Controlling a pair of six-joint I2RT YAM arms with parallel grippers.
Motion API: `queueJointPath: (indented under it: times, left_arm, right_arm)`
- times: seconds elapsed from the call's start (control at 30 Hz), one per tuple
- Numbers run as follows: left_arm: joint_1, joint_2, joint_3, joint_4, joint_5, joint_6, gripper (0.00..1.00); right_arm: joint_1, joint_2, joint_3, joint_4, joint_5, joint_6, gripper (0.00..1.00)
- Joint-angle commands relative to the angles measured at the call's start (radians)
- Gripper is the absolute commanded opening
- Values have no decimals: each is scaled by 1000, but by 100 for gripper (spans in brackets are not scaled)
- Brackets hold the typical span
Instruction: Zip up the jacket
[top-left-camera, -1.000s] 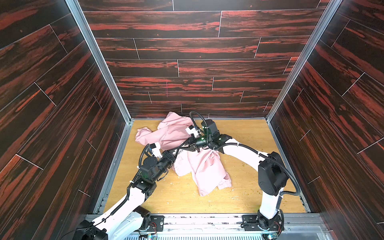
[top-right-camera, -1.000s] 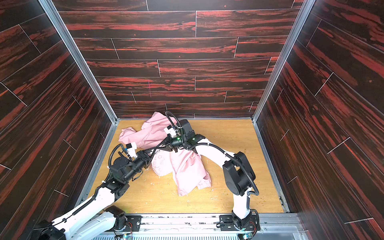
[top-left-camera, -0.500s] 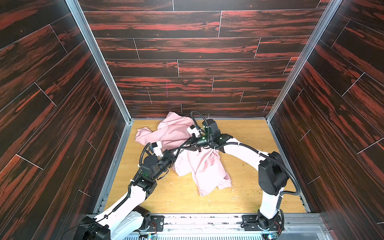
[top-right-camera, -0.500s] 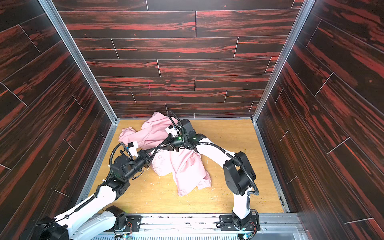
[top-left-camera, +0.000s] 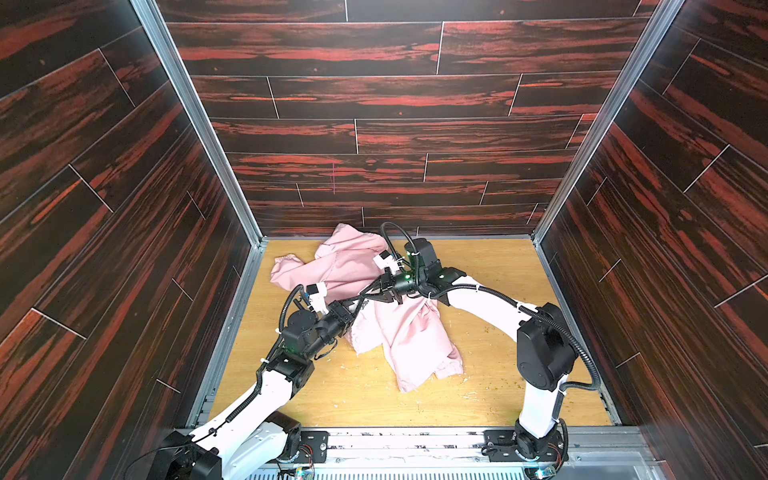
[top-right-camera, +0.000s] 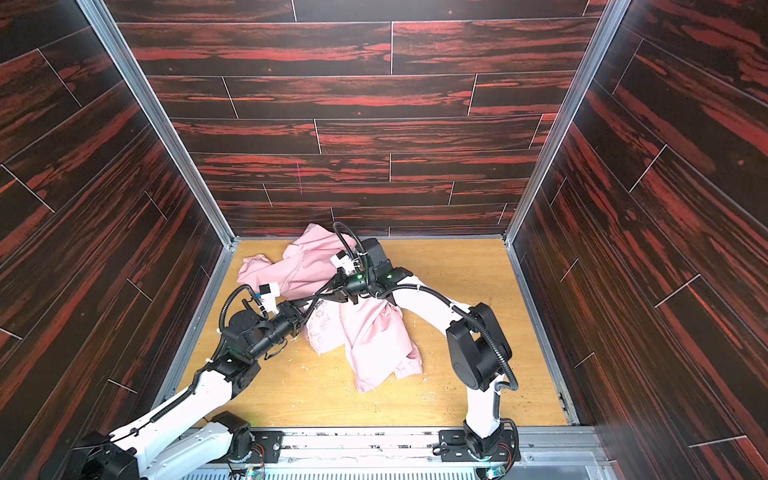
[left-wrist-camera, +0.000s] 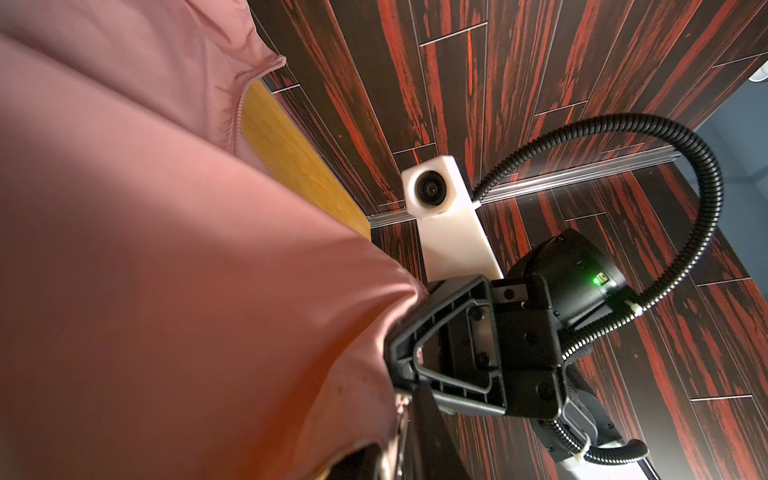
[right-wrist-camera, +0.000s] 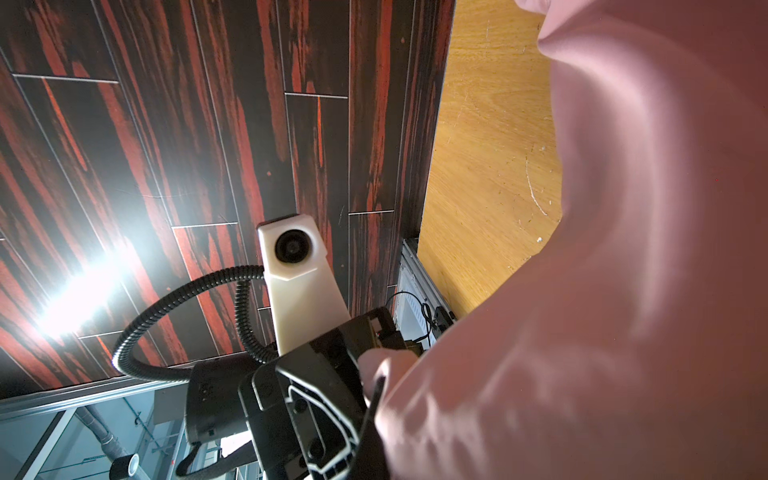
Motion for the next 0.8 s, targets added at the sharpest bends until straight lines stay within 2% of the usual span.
queueJointPath:
  times: [0.0, 0.27, 0.47, 0.57, 0.77]
  left_arm:
    - [-8, -8, 34, 36, 38, 13, 14]
    - [-8, 10, 42, 32, 40, 15, 0]
    - [-8, 10, 8, 94, 4, -17, 0]
    - [-7, 0, -10, 124, -29, -31, 0]
    - [-7, -17, -20, 133, -60, -38, 0]
  right_arm:
    - [0, -56, 10, -4, -12, -16, 0]
    - [-2, -70, 10, 0, -35, -26, 0]
    - [-3, -95, -62, 114, -27, 53, 34]
    - [-3, -104, -99, 189, -13, 106, 38]
    - [-4, -124, -137, 266, 23, 162, 37]
